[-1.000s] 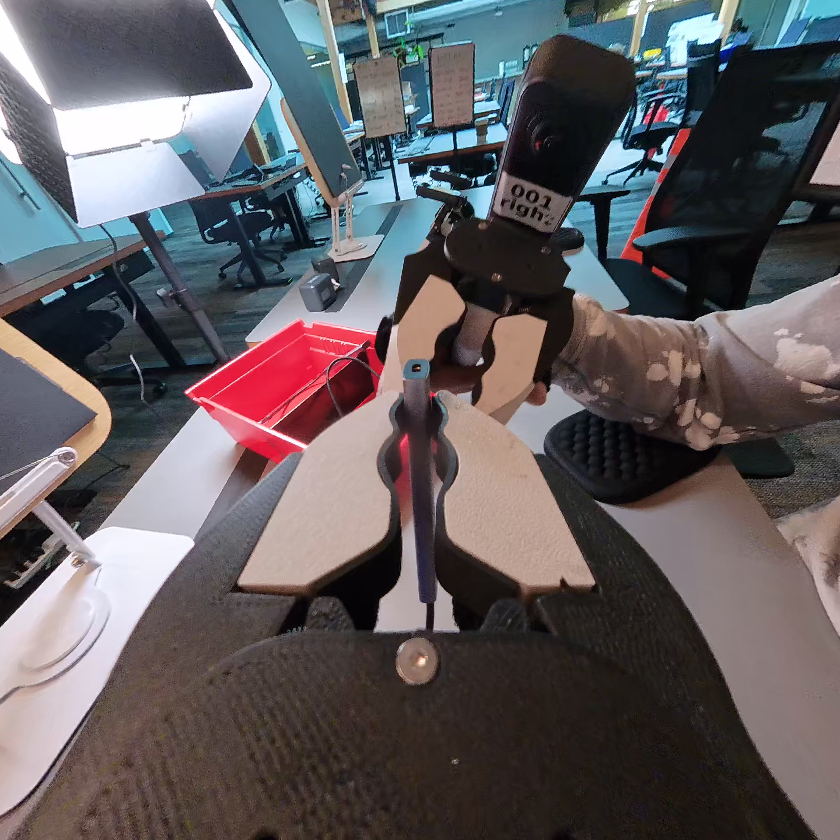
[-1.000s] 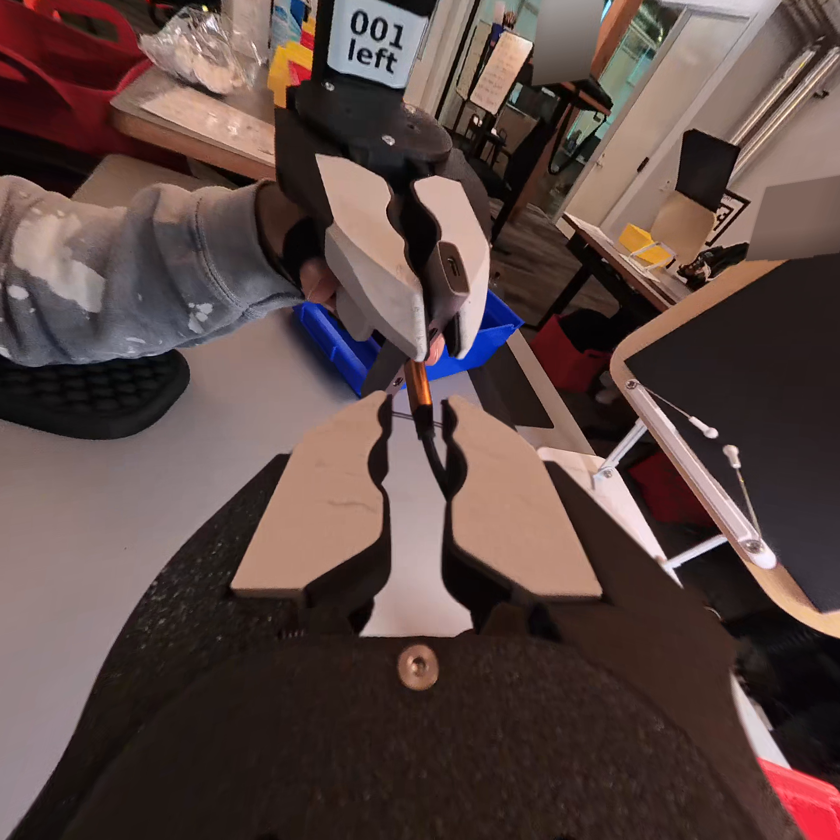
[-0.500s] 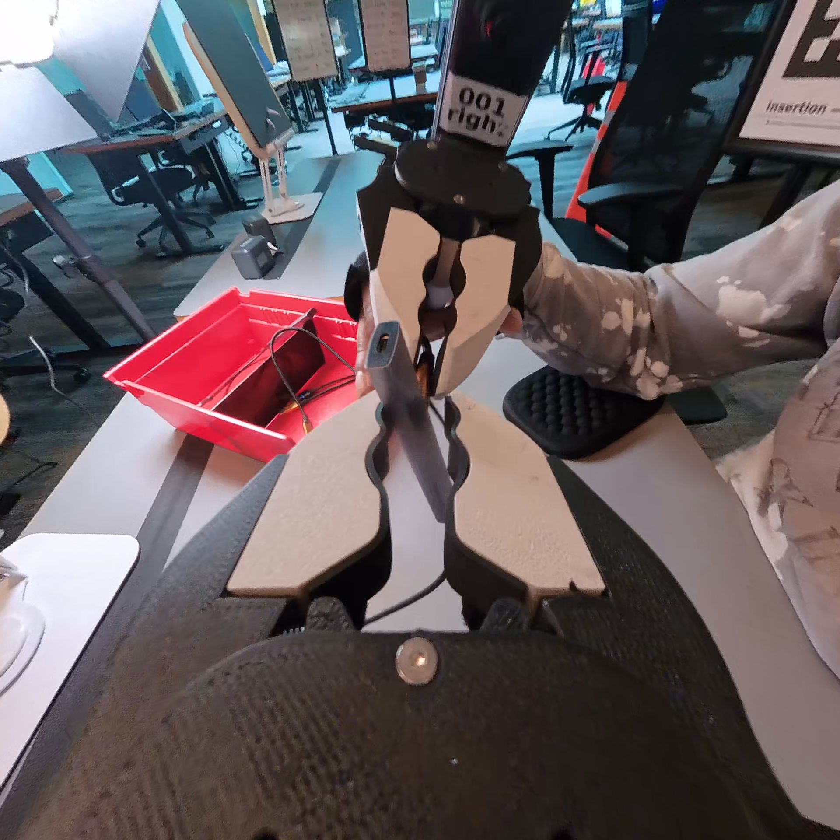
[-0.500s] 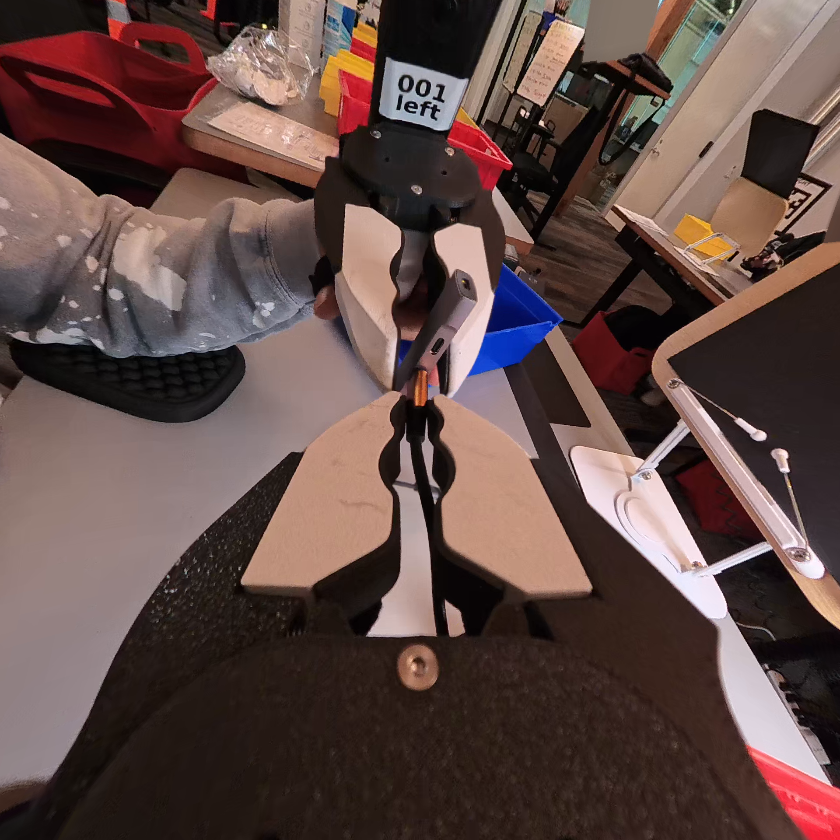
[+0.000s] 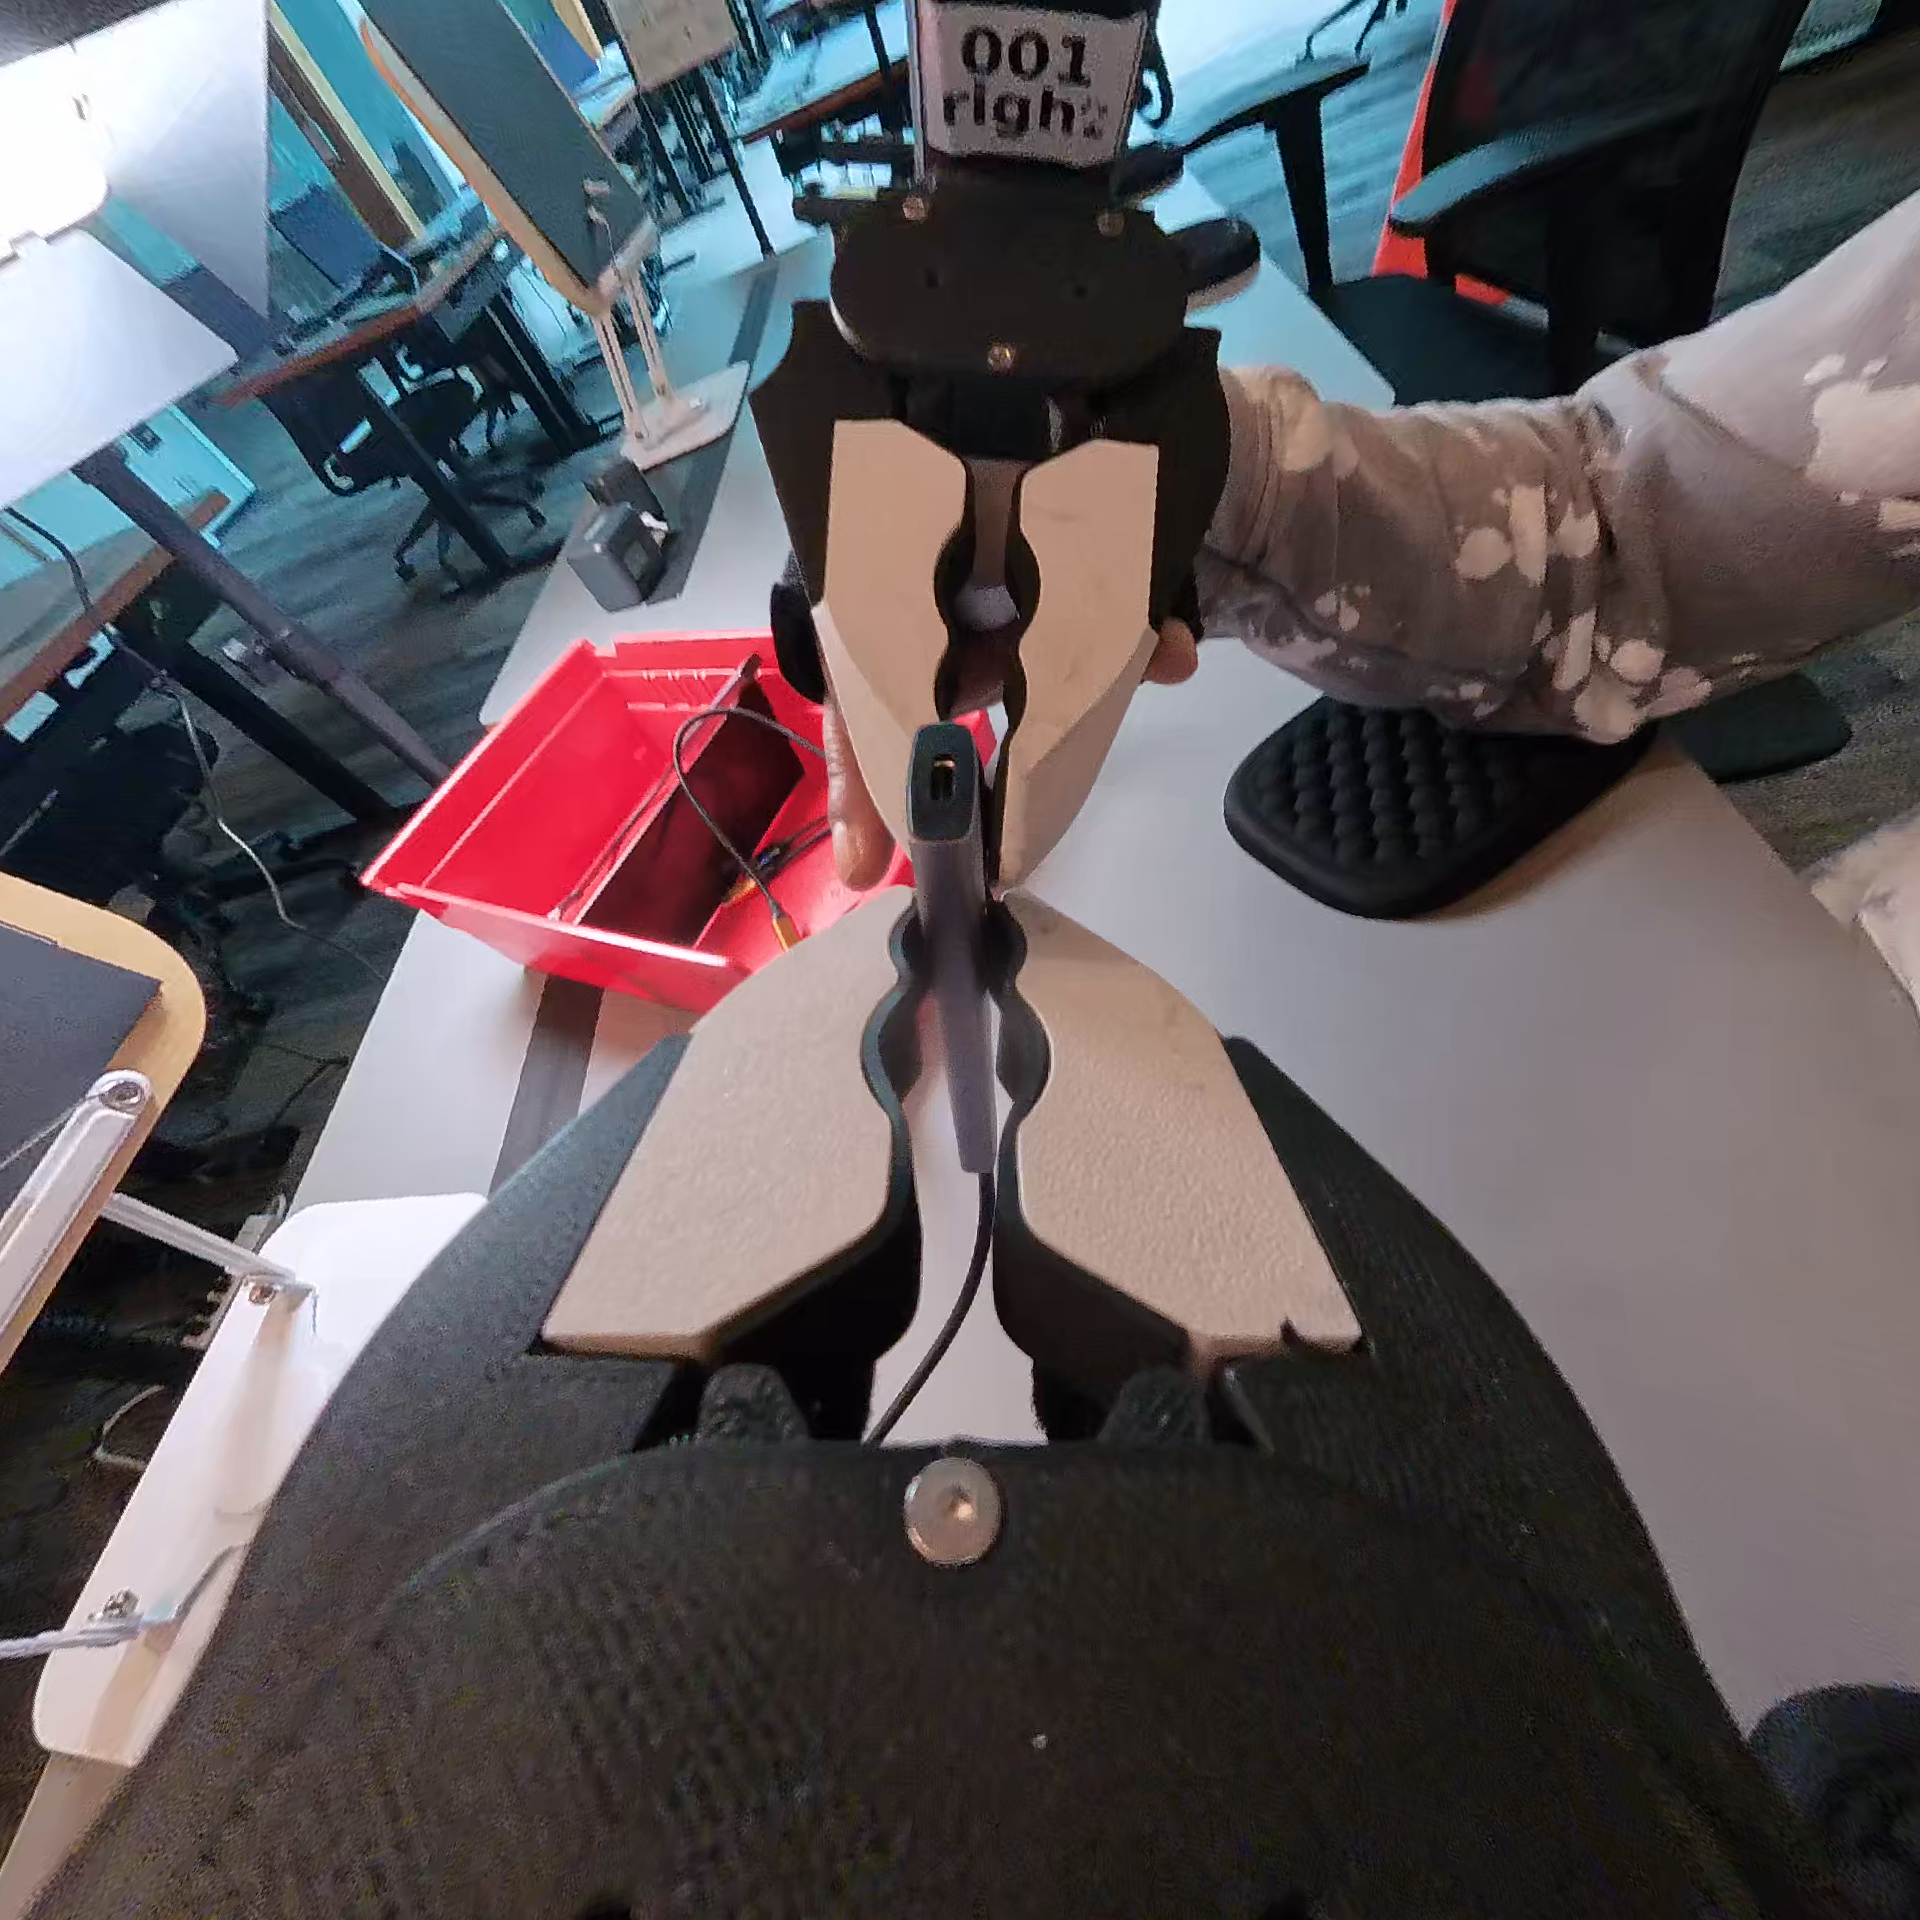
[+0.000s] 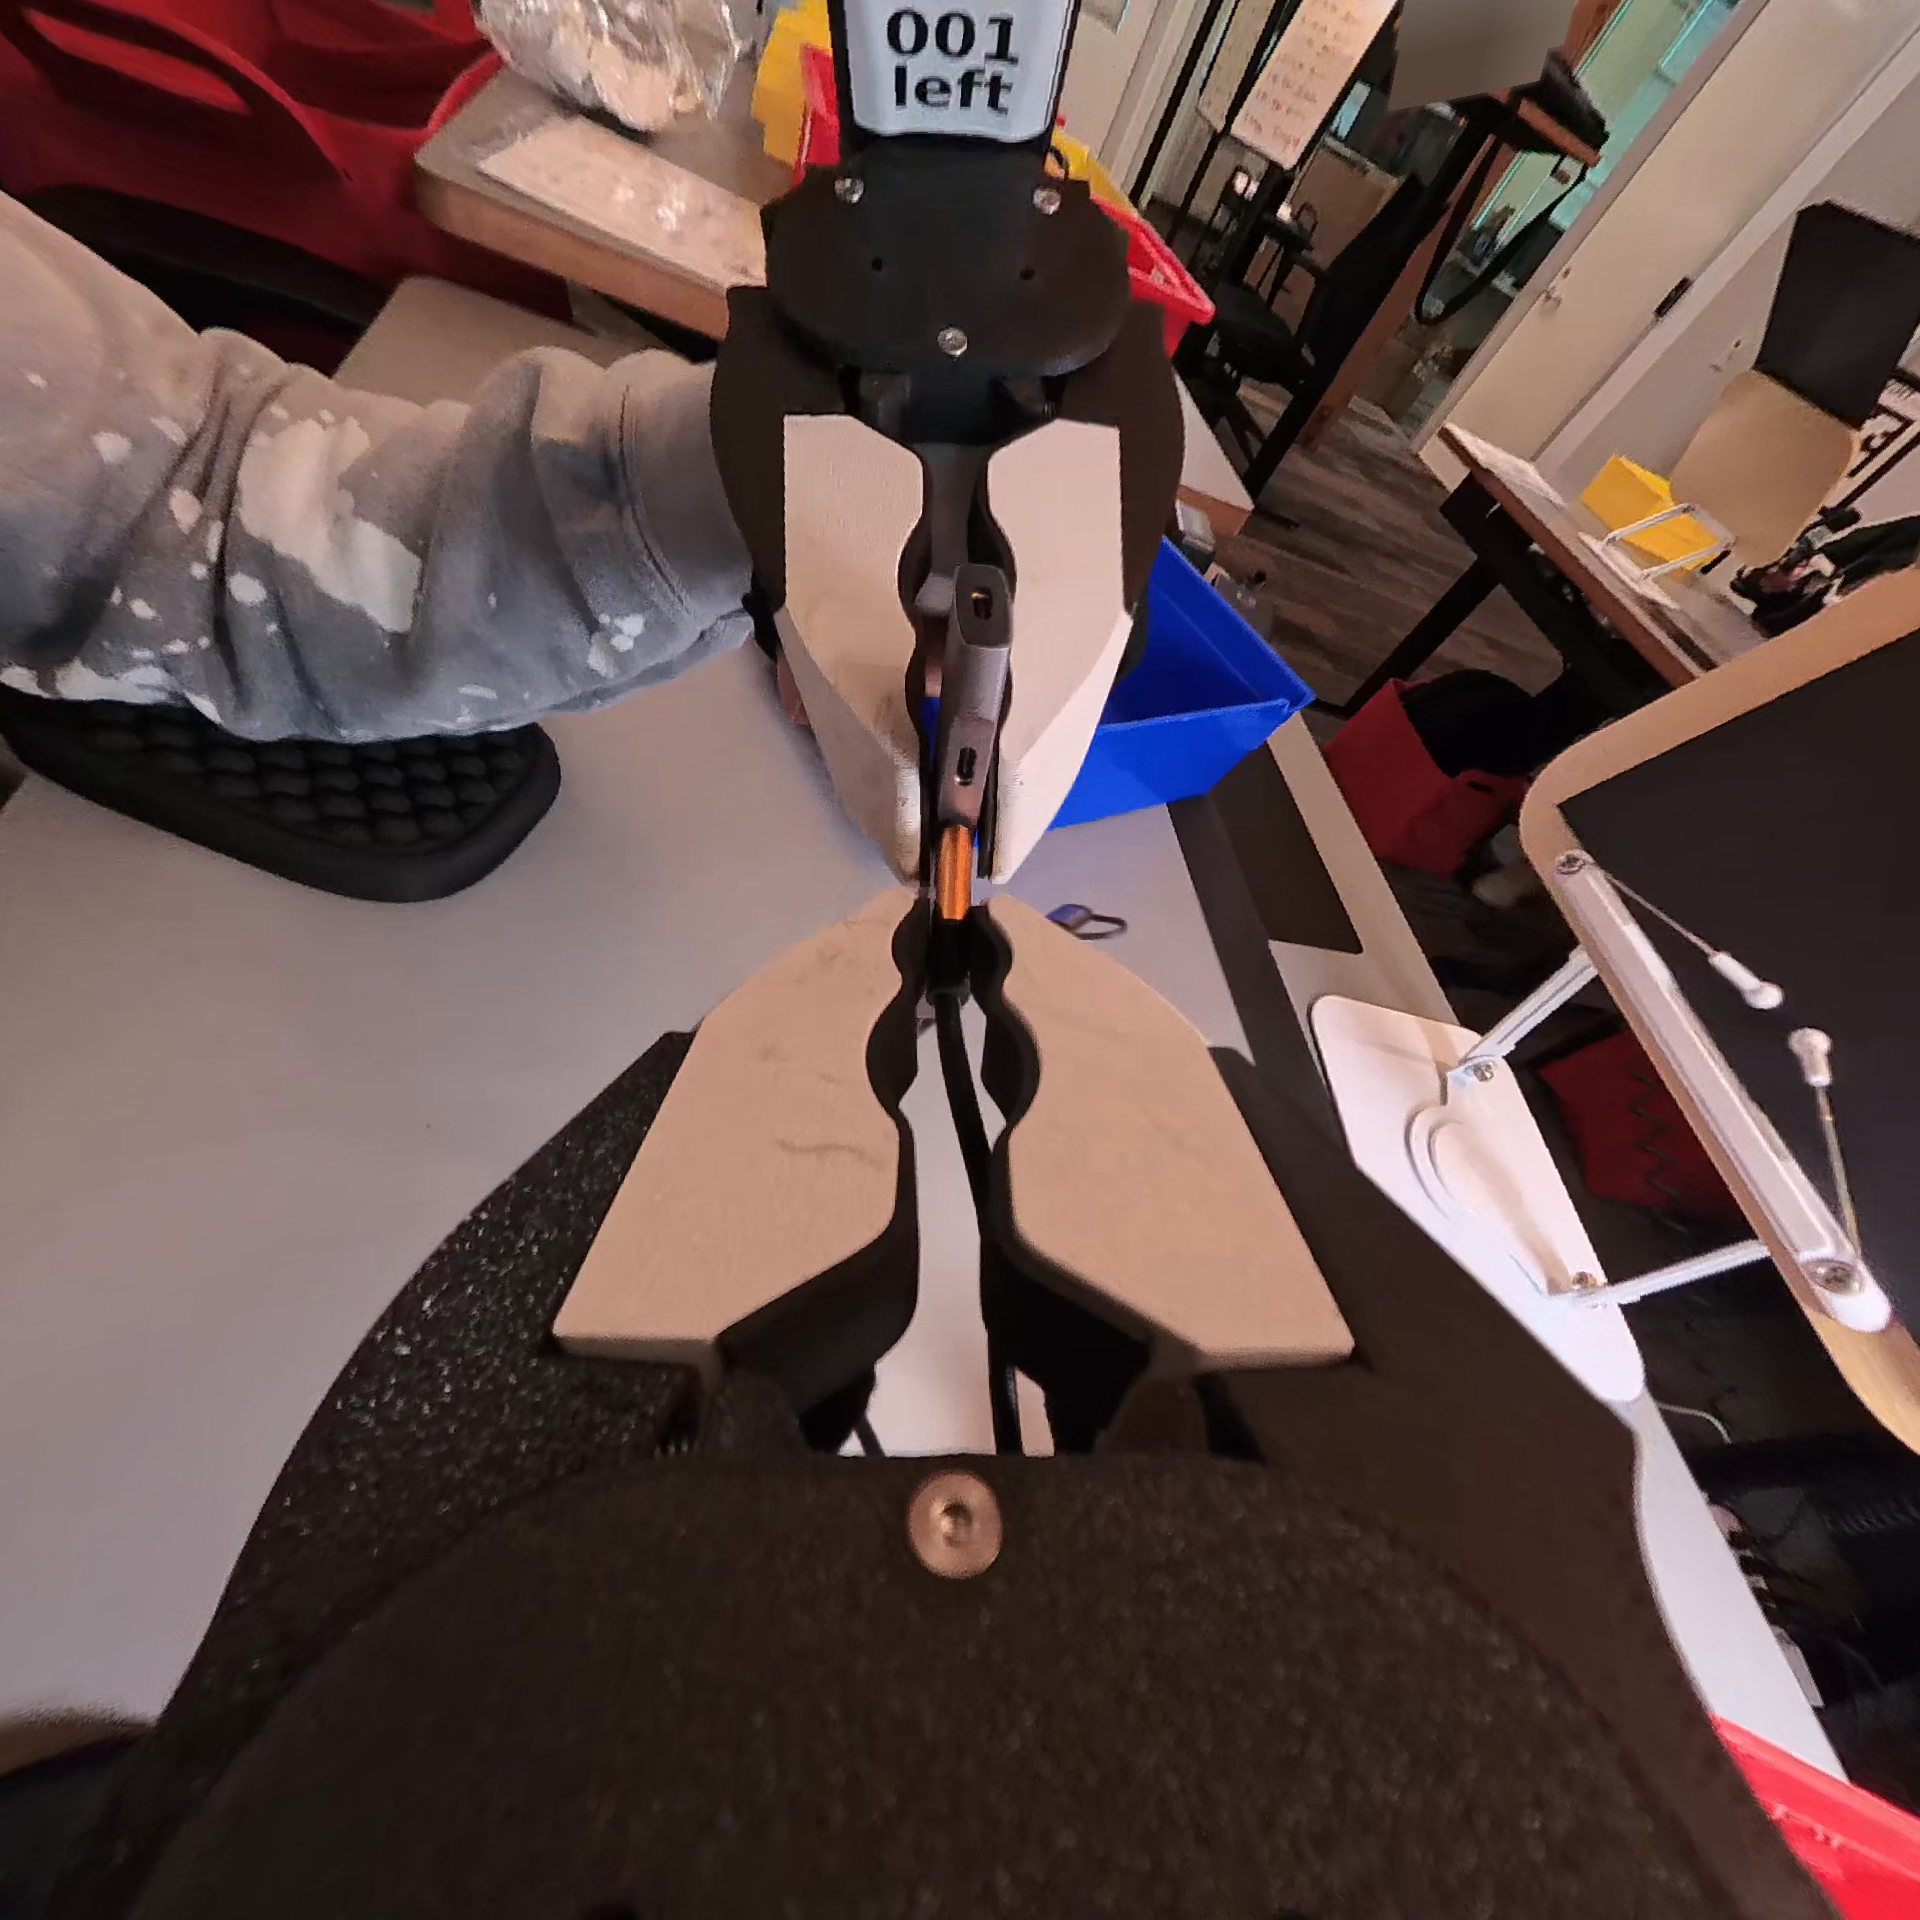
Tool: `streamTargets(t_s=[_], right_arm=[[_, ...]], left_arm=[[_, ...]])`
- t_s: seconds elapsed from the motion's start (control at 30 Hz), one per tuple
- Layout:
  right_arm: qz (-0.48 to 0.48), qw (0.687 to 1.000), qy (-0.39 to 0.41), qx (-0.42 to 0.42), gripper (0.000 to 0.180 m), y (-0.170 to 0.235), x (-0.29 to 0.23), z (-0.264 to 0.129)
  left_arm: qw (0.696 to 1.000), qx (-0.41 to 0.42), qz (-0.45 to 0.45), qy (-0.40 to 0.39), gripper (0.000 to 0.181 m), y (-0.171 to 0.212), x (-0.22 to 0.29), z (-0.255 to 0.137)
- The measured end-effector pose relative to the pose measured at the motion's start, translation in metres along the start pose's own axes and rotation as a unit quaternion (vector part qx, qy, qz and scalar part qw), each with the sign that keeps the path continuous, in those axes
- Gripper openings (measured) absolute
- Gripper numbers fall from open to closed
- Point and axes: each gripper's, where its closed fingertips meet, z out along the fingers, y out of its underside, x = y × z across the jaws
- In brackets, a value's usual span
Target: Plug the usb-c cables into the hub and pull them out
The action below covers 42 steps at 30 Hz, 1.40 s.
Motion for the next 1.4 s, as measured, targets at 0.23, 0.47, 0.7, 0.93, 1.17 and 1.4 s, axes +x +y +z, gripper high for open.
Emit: streamTargets(t_s=[0.23,0.47,0.7,0.93,1.17,1.4], right_arm=[[0.018,0.996,0.064,-0.062,0.007,0.033,0.033,-0.055],[-0.007,0.974,0.214,0.072,0.007,-0.012,0.074,-0.119],[-0.016,0.923,0.357,0.141,0.007,-0.023,0.112,-0.159],[-0.010,0.871,0.443,0.211,0.007,-0.020,0.135,-0.186],[-0.013,0.840,0.515,0.172,0.007,0.035,0.163,-0.168],[-0.002,0.789,0.590,0.173,0.007,0.054,0.174,-0.188]], left_arm=[[0.996,-0.047,-0.023,-0.066,0.010,0.027,-0.029,-0.042],[0.995,0.020,-0.054,-0.087,0.010,0.010,-0.038,-0.070],[0.996,0.006,-0.047,-0.077,0.010,0.010,-0.032,-0.058],[0.996,0.009,-0.046,-0.081,0.010,0.008,-0.032,-0.062],[0.996,0.005,-0.044,-0.076,0.010,0.009,-0.031,-0.058],[0.997,0.002,-0.042,-0.071,0.010,0.010,-0.029,-0.055]])
